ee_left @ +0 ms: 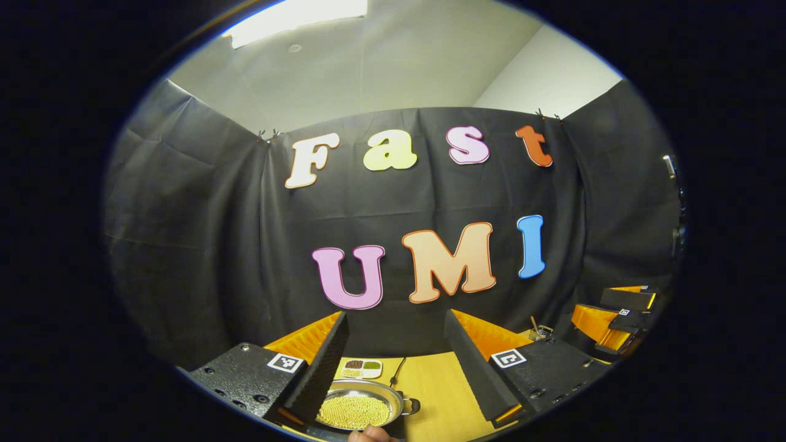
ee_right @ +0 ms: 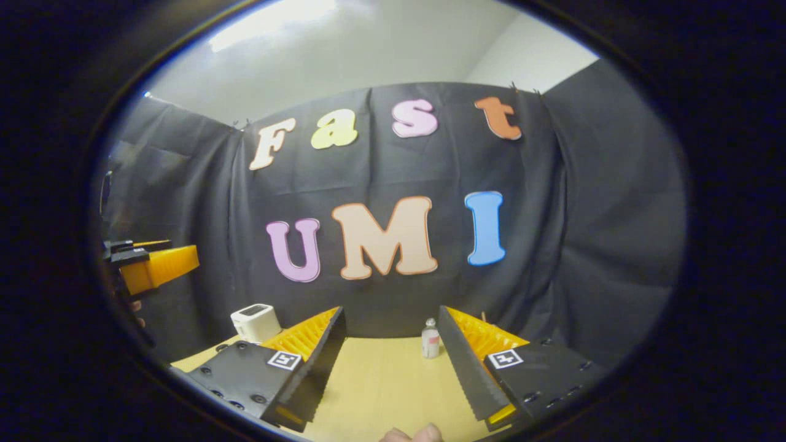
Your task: First push the handle of the pot to place it horizontally, then grasp the pot with both hands and set it on the induction cooktop.
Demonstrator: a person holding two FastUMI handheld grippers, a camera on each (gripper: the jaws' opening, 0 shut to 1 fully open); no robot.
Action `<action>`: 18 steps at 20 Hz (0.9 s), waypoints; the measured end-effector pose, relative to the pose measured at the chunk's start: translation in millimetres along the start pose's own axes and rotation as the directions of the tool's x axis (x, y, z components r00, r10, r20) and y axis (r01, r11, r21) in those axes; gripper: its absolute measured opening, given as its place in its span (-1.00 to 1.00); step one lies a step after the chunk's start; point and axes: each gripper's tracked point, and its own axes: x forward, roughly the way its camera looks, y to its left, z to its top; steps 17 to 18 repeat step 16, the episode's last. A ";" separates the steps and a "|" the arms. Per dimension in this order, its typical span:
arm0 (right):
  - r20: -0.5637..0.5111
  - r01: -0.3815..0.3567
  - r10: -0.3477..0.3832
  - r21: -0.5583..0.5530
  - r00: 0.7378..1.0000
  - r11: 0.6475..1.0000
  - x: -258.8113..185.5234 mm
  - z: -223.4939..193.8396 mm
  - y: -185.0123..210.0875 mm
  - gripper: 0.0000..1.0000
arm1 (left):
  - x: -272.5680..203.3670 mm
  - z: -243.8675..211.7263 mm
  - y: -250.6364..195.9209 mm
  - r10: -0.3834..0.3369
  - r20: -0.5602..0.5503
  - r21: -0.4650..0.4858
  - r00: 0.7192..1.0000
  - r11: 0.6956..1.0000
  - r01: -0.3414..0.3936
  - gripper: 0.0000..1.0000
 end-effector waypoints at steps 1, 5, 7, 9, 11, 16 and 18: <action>0.020 -0.021 0.022 -0.020 1.000 1.000 -7.6 3.5 14.2 0.83 | -6.6 0.1 7.4 0.008 0.006 -0.001 1.000 1.000 -0.008 0.91; 0.095 -0.080 0.097 -0.165 0.991 0.983 -27.8 27.0 68.0 0.88 | -32.3 -7.9 27.3 0.013 -0.004 0.000 1.000 1.000 -0.013 0.92; 0.055 -0.089 0.103 -0.215 0.993 0.973 -33.9 16.7 82.8 0.96 | -43.6 -16.0 35.6 0.013 -0.016 0.003 1.000 1.000 -0.013 0.91; 0.056 -0.102 0.114 -0.179 0.992 0.979 -39.7 17.9 98.5 0.97 | -53.8 -17.0 44.9 0.010 -0.003 -0.015 1.000 1.000 -0.010 1.00; 0.081 -0.093 0.106 -0.155 0.991 0.984 -43.2 28.1 103.1 0.96 | -60.6 -18.0 58.9 0.026 0.017 -0.020 1.000 0.999 -0.026 0.92; 0.031 -0.062 0.065 -0.097 0.997 0.993 -50.3 18.8 105.7 0.97 | -71.8 -24.6 74.4 0.040 0.008 -0.015 0.999 0.999 -0.040 0.99; 0.031 -0.062 0.065 -0.097 0.997 0.993 -50.3 18.8 105.7 0.97 | -71.8 -24.6 74.4 0.040 0.008 -0.015 0.999 0.999 -0.040 0.99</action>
